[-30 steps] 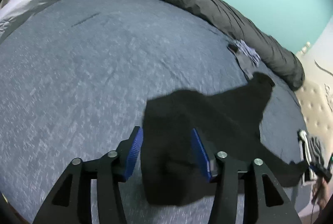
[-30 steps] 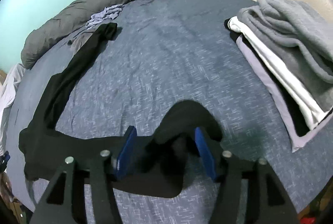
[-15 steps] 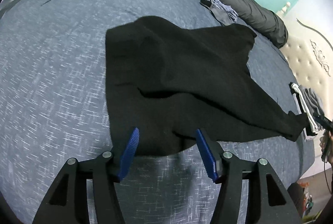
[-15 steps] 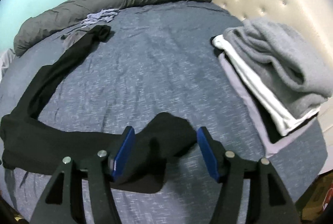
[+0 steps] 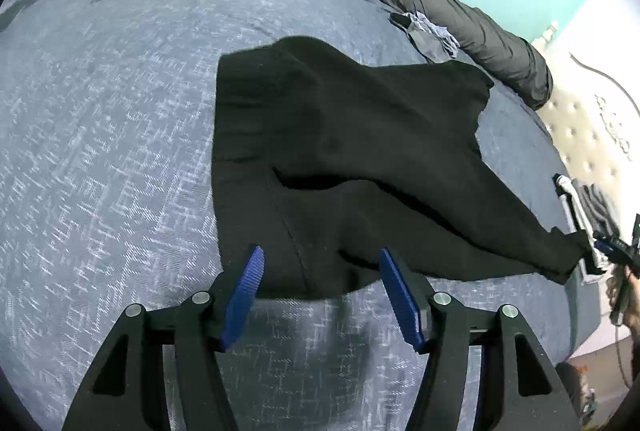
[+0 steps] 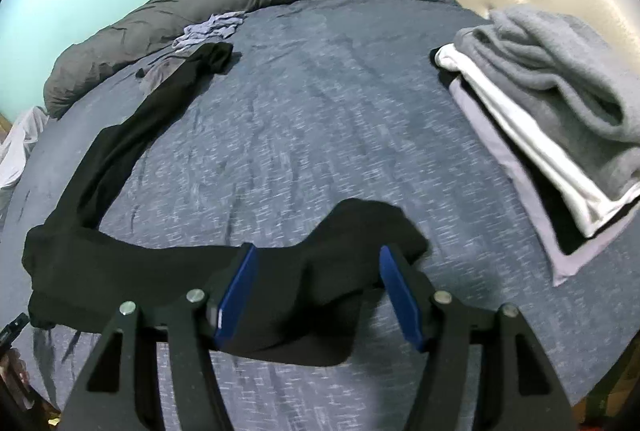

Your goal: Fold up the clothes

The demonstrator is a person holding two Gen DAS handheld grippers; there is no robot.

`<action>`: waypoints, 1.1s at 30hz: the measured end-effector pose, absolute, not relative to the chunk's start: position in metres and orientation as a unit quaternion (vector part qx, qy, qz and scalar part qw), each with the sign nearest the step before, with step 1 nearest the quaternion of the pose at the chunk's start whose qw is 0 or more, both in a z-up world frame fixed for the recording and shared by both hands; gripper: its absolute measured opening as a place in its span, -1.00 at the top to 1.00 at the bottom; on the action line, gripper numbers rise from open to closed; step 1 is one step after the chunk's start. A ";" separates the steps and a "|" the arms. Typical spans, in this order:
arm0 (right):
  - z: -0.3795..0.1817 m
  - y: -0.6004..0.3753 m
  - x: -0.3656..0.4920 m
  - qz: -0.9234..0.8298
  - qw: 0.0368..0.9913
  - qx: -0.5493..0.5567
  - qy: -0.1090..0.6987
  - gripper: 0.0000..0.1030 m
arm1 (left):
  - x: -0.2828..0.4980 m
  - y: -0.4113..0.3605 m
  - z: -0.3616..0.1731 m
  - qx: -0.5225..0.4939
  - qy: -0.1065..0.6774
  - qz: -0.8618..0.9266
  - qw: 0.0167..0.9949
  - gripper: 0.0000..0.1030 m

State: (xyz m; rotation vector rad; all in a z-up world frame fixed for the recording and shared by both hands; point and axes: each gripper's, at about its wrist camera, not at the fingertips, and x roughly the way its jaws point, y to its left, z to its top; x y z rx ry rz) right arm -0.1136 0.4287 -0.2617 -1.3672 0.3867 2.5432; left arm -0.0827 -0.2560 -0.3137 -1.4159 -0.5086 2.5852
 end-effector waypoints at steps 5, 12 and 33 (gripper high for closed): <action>-0.267 0.418 -0.117 0.868 0.093 -0.471 0.125 -0.25 | -0.090 -0.269 -0.327 -0.480 -0.197 0.854 0.047 -0.26; -0.274 0.420 -0.116 0.864 0.091 -0.478 0.133 -0.25 | -0.098 -0.272 -0.353 -0.500 -0.219 0.836 0.044 -0.04; -0.234 0.469 -0.088 0.872 0.123 -0.444 0.166 -0.25 | -0.080 -0.351 -0.244 -0.379 -0.196 0.904 -0.017 1.00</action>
